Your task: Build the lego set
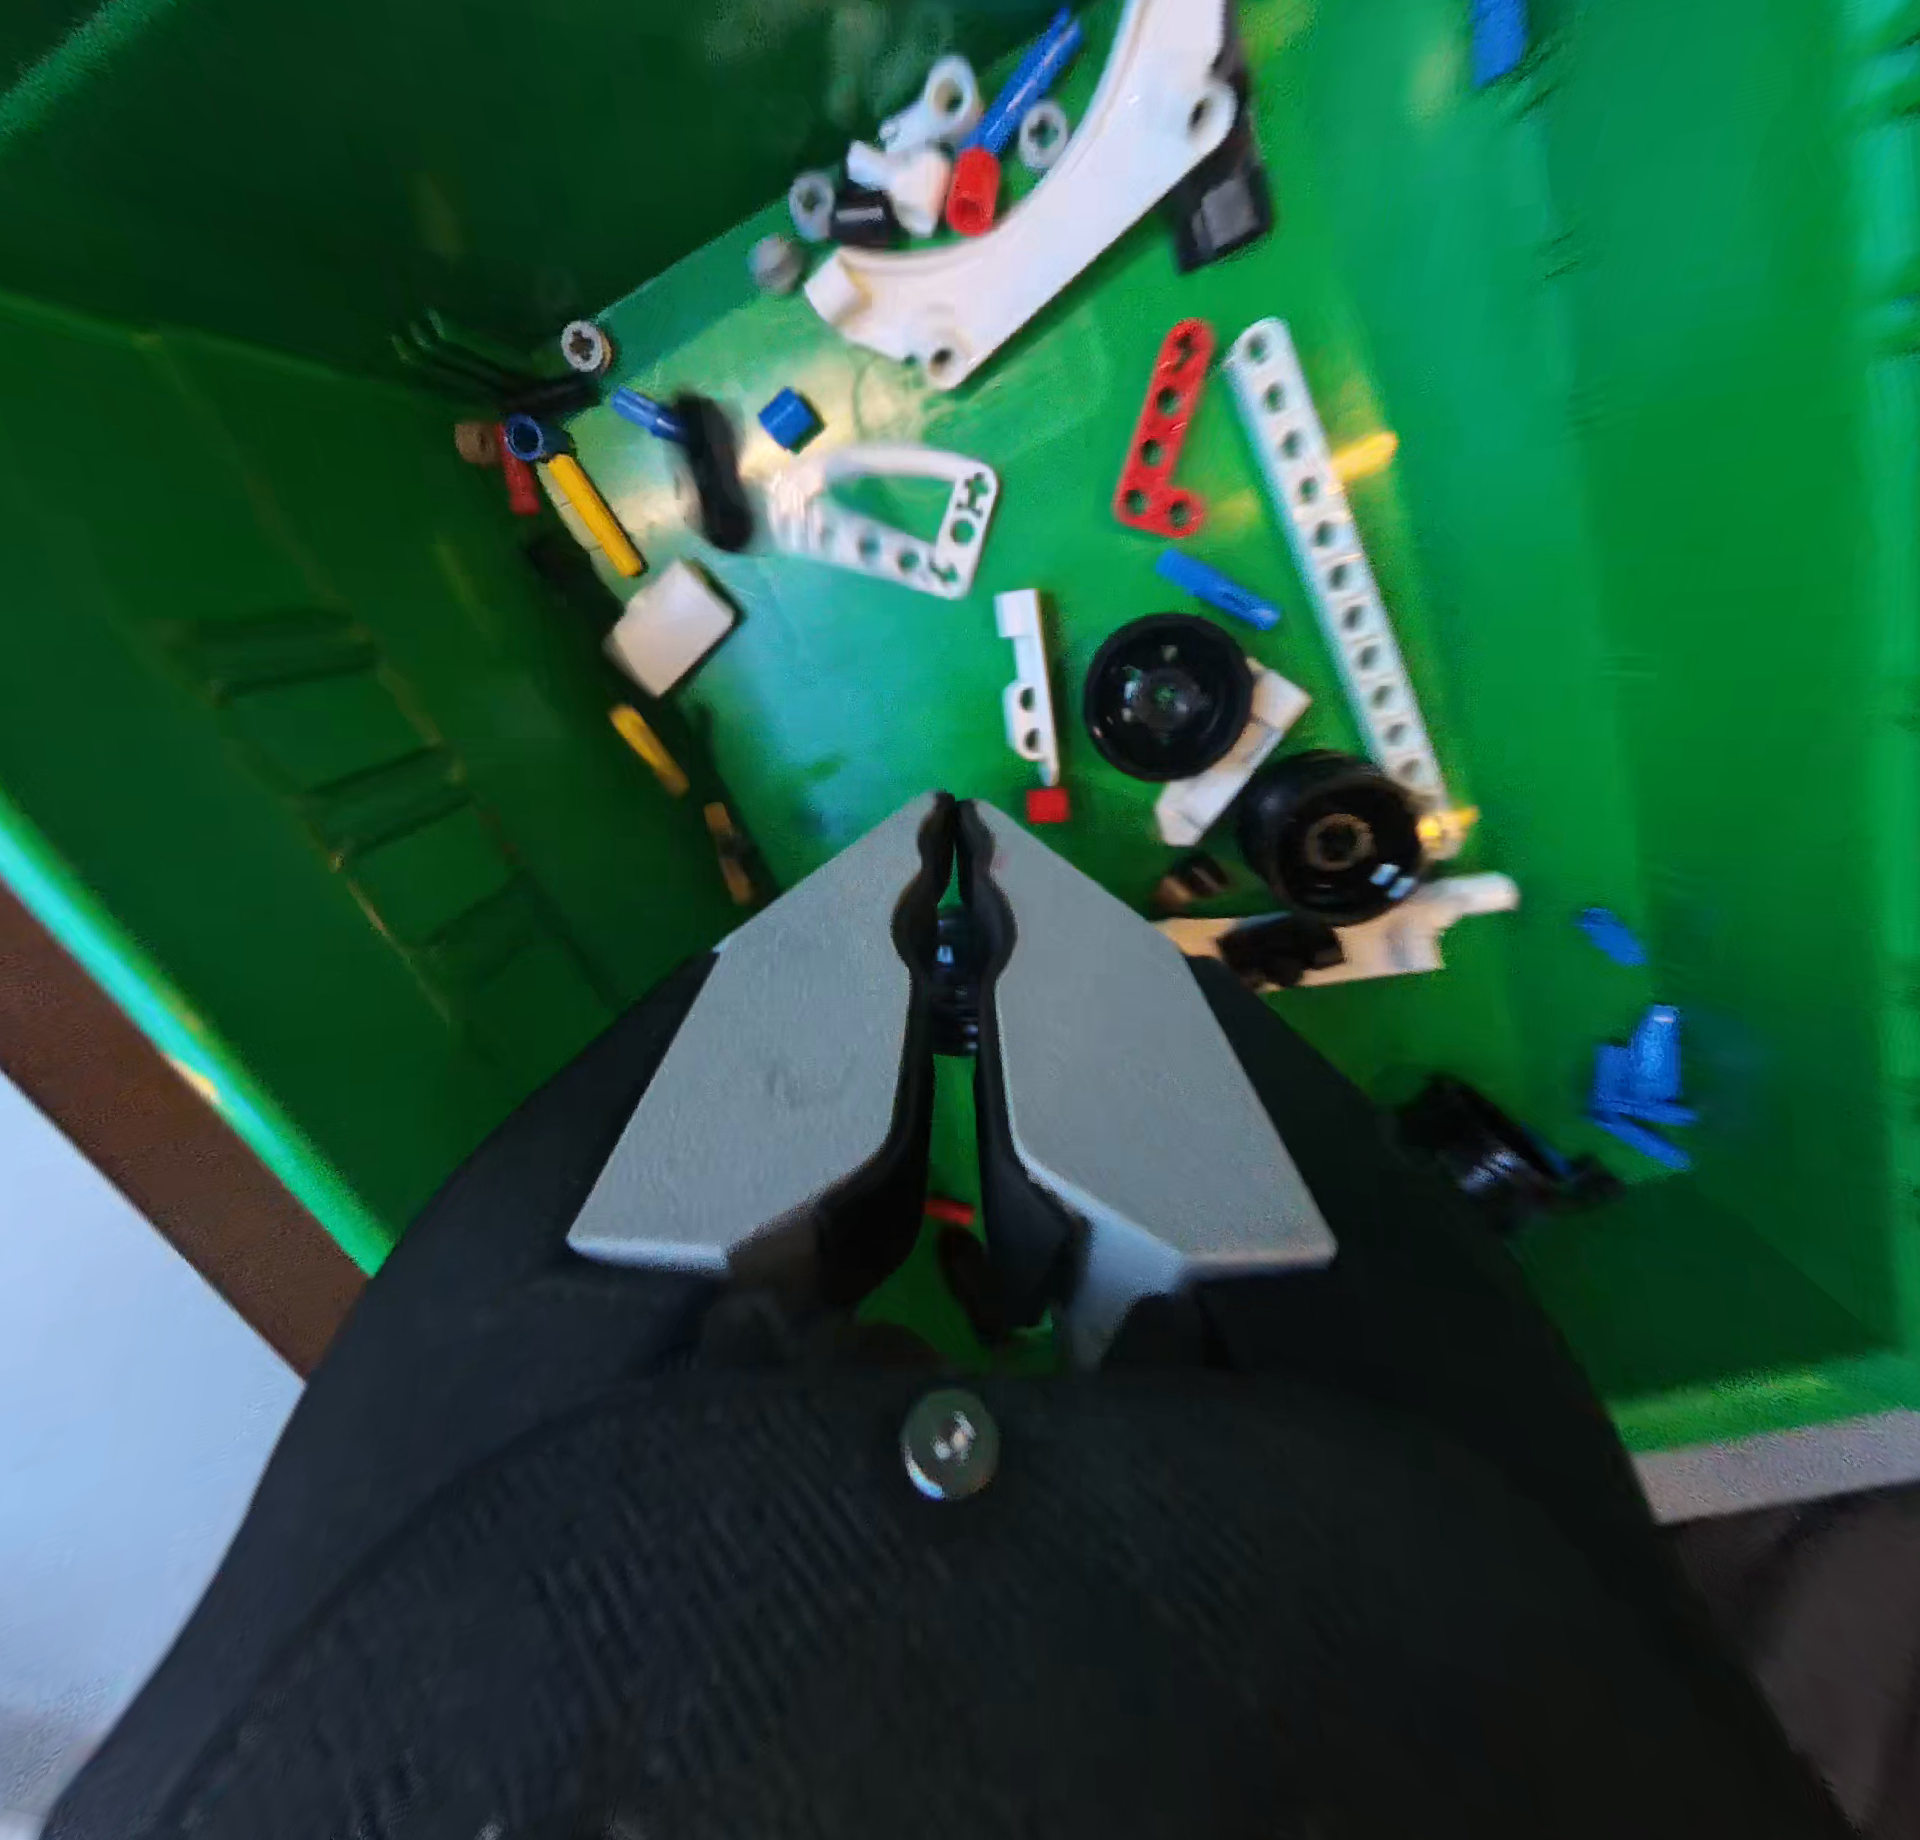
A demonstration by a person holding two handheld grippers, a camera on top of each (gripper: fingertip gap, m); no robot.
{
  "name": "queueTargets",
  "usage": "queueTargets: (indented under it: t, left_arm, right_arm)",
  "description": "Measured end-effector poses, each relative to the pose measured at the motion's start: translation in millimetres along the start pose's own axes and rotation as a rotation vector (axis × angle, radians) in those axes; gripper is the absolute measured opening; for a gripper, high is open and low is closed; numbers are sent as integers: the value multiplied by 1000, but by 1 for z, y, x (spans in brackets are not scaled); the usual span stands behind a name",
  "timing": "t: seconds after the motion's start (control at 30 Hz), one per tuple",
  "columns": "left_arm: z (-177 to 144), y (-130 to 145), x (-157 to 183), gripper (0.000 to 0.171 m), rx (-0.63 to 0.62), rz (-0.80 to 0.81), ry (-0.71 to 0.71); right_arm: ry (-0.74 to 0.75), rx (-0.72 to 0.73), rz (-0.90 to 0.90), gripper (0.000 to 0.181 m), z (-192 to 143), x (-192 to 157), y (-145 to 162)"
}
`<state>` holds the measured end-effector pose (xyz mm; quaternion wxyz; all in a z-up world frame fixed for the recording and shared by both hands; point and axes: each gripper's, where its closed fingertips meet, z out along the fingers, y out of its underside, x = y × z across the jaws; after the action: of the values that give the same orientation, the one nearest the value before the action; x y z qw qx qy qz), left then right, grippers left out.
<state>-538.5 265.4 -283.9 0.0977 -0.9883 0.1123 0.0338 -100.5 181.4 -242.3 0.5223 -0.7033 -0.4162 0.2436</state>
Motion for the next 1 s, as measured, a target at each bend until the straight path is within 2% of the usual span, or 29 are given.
queueTargets:
  t: [0.3, 0.43, 0.53, 0.57, 0.6, 0.63, 0.73, 0.83, 0.9, 0.97, 1.0]
  left_arm:
    - [-38, 8, 5, 0, 78, -23, 2]
    - [-43, -8, 1, 0, 164, -32, 20]
    - [-31, -29, -1, 0, 189, -95, 73]
    - [-24, -37, 0, 6, 191, -121, 103]
    - [-18, -43, 1, 34, 189, -150, 127]
    - [-10, -48, 1, 40, 172, -171, 149]
    - [9, -55, -12, 25, 126, -170, 87]
    - [26, -48, -15, 26, 53, -158, 65]
    - [30, -47, -17, 23, 49, -143, 45]
    - [29, -44, -15, 4, 36, -121, 45]
    - [29, -44, -15, 2, 34, -100, 37]
  right_arm:
    - [-54, 8, 21, 21, -7, -10, -5]
    - [-58, -9, 5, 20, -3, -14, -2]
    - [-70, -38, 3, 20, 3, -19, 4]
    - [-68, -48, -5, 20, 4, -20, 5]
    - [-64, -52, -14, 20, 5, -21, 5]
    - [-60, -53, -21, 20, 6, -21, 5]
    - [-47, -52, -31, 19, 5, -21, 5]
    - [-42, -52, -22, 19, 5, -18, 6]
    - [-48, -48, -9, 19, 4, -18, 5]
    - [-56, -48, -3, 19, 4, -18, 5]
    - [-59, -48, -3, 19, 4, -18, 5]
